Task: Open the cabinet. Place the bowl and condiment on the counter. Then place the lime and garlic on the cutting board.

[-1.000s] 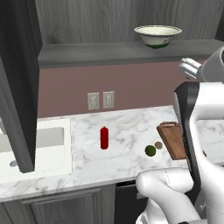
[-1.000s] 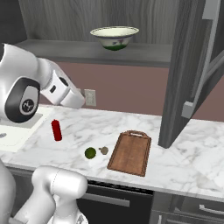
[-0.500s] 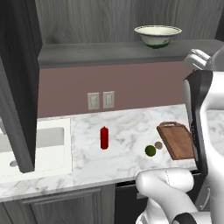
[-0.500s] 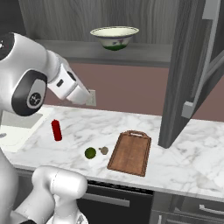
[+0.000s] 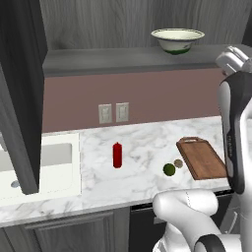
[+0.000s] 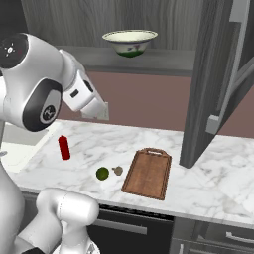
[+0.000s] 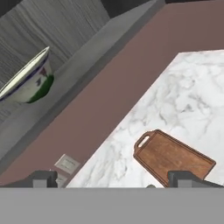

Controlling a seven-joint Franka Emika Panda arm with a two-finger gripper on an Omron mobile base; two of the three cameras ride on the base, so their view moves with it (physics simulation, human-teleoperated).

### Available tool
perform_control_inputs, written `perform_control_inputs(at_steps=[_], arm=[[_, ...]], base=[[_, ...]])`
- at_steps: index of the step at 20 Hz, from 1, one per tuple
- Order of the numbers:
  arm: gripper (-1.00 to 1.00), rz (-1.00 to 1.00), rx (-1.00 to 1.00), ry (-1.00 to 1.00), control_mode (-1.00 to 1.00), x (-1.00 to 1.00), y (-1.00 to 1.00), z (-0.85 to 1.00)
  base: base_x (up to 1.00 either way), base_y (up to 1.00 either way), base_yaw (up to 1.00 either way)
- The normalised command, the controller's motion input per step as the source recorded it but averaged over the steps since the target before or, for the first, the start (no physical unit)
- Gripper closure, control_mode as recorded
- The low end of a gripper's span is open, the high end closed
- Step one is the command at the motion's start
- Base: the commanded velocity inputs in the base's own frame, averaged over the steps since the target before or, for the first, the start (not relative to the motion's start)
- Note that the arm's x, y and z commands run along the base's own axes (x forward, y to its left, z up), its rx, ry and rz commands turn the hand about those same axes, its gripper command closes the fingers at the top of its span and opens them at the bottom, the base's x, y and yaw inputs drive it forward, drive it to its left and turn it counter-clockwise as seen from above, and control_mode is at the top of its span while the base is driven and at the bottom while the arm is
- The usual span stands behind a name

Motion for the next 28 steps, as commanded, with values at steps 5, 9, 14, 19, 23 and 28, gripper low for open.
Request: perform_control_inputs(at_steps=[5,9,14,19,23,28], arm=[[-1.00,0.00,0.09,-0.12,-1.00,0.00,0.00,0.14],[-1.00,0.00,0.12,-0.05,-1.00,0.00,-0.02,0.13],[-1.00,0.00,0.15,0.00,-1.00,0.00,-0.19,0.09],[-1.00,0.01,0.15,0.00,-1.00,0.00,-0.23,0.10],[-1.00,0.03,0.05,-0.05,-1.00,0.00,-0.04,0.10],[-1.00,0.05,0.03,-0.14,-1.00,-0.01,0.00,0.08]], base=[[0.00,0.00,0.00],[0.00,0.00,0.00],[0.00,0.00,0.00],[0.00,0.00,0.00],[0.00,0.00,0.00],[0.00,0.00,0.00]])
